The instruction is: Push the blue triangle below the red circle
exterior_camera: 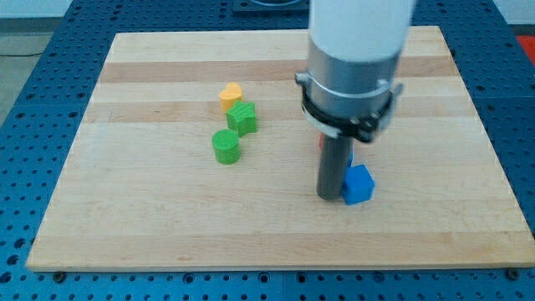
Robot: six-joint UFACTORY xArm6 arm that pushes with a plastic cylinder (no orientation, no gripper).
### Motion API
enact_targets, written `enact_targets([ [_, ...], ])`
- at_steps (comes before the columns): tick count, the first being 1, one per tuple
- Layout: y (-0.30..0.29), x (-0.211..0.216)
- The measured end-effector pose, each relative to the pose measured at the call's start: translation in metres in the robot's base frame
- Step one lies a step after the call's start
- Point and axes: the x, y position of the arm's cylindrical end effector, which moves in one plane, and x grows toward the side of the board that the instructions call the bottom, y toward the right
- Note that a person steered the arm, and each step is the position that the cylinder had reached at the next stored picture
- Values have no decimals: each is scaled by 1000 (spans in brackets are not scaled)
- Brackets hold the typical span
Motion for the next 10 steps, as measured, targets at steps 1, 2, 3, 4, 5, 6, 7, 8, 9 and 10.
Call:
enact_targets([
  [1,47,5],
  [2,78,2],
  [3,86,-22],
  [4,85,-49],
  [5,82,-61],
  [6,75,-61],
  [7,57,-61],
  [8,44,-60],
  [9,35,-57],
  [10,22,-51],
])
